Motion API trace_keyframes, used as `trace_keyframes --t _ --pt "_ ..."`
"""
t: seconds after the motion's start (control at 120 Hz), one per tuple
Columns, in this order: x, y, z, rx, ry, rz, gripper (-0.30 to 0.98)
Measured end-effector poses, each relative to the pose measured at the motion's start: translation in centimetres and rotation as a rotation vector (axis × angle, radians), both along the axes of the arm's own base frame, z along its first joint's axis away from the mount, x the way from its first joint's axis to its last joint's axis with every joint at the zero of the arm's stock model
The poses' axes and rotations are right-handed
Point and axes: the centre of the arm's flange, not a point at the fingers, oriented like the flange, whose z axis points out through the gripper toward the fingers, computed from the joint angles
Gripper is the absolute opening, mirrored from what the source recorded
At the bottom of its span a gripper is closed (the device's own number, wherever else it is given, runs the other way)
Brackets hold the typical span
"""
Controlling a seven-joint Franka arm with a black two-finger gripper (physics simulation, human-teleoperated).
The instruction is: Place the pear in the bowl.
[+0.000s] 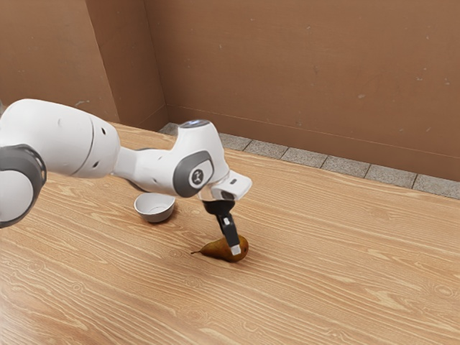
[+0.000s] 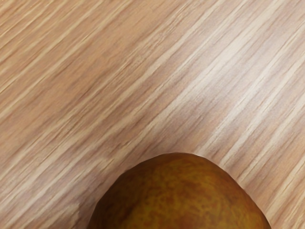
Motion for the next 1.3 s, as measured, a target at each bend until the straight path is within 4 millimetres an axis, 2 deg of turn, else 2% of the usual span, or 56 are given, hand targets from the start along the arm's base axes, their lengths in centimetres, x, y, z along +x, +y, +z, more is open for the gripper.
trace_keyframes --t 0.158,0.292,0.55,0.867,1.017,1.133,1.2,1.3 --pt "0.2 -0.1 -1.3 -0.005 0.010 -0.033 0.69" --pt "0.2 -0.3 -1.5 -0.012 0.011 -0.052 0.68" --pt "0.2 -0.3 -1.5 -0.016 0.006 -0.077 0.50" --pt "0.3 -0.3 -0.7 -0.015 -0.010 -0.089 0.40" --pt "0.8 -0.3 1.1 -0.014 -0.033 -0.091 0.34" --pt "1.0 0.1 5.1 -0.006 -0.072 -0.089 0.31" --pt "1.1 1.7 7.3 0.008 -0.090 -0.066 0.27" --pt "1.2 5.4 10.0 0.038 -0.096 -0.016 0.22"
